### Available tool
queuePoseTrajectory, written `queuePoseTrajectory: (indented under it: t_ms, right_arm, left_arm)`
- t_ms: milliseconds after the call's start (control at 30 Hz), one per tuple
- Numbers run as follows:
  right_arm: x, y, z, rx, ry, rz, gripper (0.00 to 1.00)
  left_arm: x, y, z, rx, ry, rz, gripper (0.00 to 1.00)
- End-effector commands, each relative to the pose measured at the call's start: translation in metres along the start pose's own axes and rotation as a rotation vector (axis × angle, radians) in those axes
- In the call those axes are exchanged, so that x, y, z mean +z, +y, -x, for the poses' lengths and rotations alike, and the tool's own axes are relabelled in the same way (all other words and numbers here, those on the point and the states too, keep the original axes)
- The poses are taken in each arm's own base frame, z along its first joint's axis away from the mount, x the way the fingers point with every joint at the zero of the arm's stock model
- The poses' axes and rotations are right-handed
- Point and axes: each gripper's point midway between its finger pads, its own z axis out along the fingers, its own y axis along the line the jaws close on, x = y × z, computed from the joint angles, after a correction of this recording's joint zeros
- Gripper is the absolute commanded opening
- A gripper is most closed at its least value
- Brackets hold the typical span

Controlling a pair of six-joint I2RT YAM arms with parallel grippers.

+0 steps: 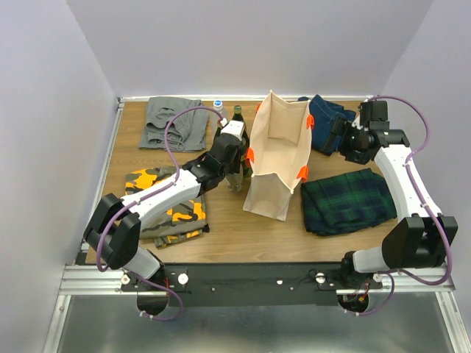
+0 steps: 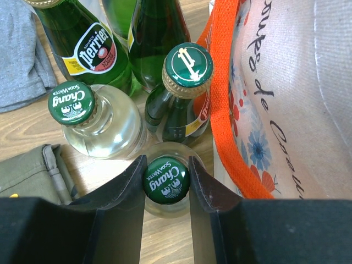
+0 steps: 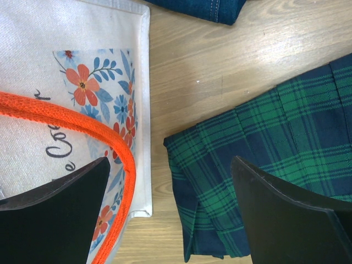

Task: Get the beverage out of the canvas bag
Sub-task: Place the drink at the center of the board.

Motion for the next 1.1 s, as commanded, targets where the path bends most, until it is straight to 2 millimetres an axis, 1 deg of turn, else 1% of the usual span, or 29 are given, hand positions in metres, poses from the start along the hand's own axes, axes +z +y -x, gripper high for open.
queuePoseTrajectory:
  t_ms: [0, 167, 533, 667, 1067]
  right_arm:
    - [0.0053, -0.0018, -0.0008, 0.006, 0.008, -0.009, 1.0]
    - [0.0057, -0.0019, -0.0009, 0.006, 0.008, -0.009, 1.0]
    - [0.0071, -0.0037, -0.0031, 0.008, 0.009, -0.014, 1.0]
    - [0.0076, -0.0034, -0.0035, 0.008, 0.011, -0.012, 1.0]
    - [0.0074, -0.0056, -0.0048, 0.009, 0.013, -0.02, 1.0]
  left_arm:
    - [-0.0045, -0.0022, 0.0363, -0.061, -0.098, 0.008, 0.2]
    - [-0.007, -0.0044, 0.0379, -0.07, -0.098, -0.005, 0.27]
    - [-0.0106, -0.0032, 0.0389, -0.069, -0.096, -0.003, 0.3]
    - [-0.0117, -0.0028, 0.039, -0.074, -0.098, -0.002, 0.35]
    - [-0.0136, -0.0023, 0.0407, -0.074, -0.101, -0.002, 0.42]
